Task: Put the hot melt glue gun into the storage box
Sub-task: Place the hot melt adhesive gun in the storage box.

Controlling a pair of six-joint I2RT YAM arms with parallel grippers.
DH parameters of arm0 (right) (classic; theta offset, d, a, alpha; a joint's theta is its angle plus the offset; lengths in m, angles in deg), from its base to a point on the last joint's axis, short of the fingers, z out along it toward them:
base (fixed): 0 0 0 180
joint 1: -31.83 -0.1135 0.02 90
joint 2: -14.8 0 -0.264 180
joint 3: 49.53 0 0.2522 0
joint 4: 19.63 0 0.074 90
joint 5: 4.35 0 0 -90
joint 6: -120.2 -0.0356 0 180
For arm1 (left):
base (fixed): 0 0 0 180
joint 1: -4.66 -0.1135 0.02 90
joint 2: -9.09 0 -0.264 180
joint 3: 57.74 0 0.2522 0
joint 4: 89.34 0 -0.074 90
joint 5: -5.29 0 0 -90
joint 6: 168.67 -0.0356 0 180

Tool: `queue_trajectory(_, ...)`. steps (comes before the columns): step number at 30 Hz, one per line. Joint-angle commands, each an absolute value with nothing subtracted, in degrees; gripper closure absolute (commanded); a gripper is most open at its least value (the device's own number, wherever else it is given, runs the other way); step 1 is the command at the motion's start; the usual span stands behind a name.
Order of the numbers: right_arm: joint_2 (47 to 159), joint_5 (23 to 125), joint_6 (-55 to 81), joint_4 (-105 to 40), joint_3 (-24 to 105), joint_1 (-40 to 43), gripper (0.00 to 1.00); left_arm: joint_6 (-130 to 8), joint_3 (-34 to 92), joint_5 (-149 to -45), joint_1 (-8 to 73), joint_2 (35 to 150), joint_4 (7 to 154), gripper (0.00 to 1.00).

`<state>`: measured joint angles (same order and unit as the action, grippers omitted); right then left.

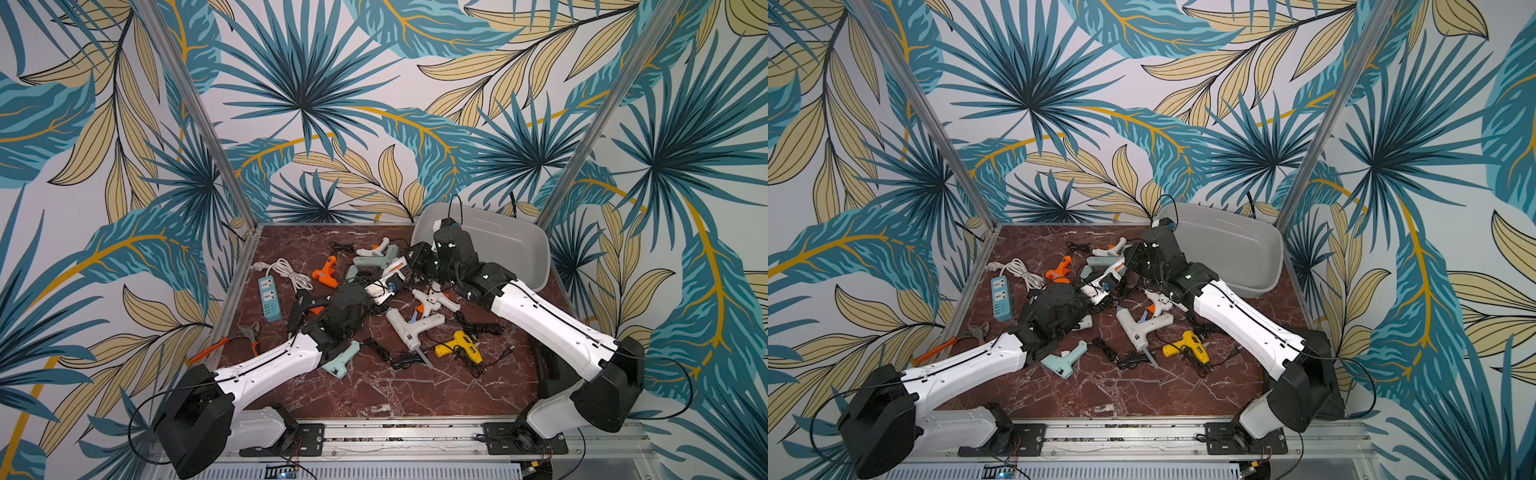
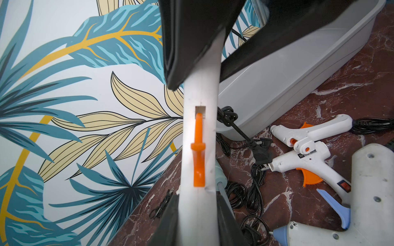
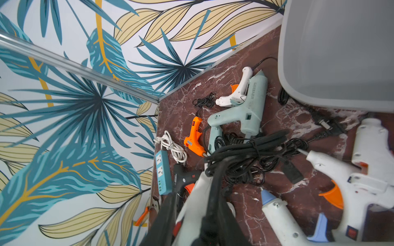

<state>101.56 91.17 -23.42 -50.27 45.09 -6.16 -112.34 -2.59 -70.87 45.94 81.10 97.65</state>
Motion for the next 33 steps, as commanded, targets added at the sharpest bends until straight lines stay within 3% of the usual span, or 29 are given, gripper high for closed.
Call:
queue_trajectory(1,101.7,92.6,-23.2,-50.1,44.3,-5.8,0.83,-110.9,-3.3,-70.6,45.9,80.5,102.8,0.87)
queue_trajectory(5,101.6,93.1,-22.3,-50.1,44.0,-5.6,0.95,-109.4,-3.2,-71.3,45.9,80.2,103.6,0.44)
queue_trajectory(8,100.9,93.2,-20.1,-49.9,44.4,-5.0,1.0,-107.7,-3.7,-72.3,46.0,78.8,104.0,0.05)
queue_trajectory(9,100.6,93.1,-19.1,-49.9,44.6,-4.5,1.0,-107.0,-3.8,-73.1,45.9,78.0,103.8,0.0)
queue_trajectory(20,94.9,83.1,-7.3,-43.9,46.9,6.4,1.0,-93.1,-3.8,-88.9,45.8,62.9,95.6,0.0)
queue_trajectory(26,95.5,80.7,3.3,-38.0,49.0,12.6,1.0,-87.3,-2.6,-86.7,45.6,59.9,92.0,0.0)
queue_trajectory(33,104.3,87.7,11.7,-35.4,54.4,15.3,1.0,-83.0,-0.8,-81.7,44.3,60.8,87.1,0.0)
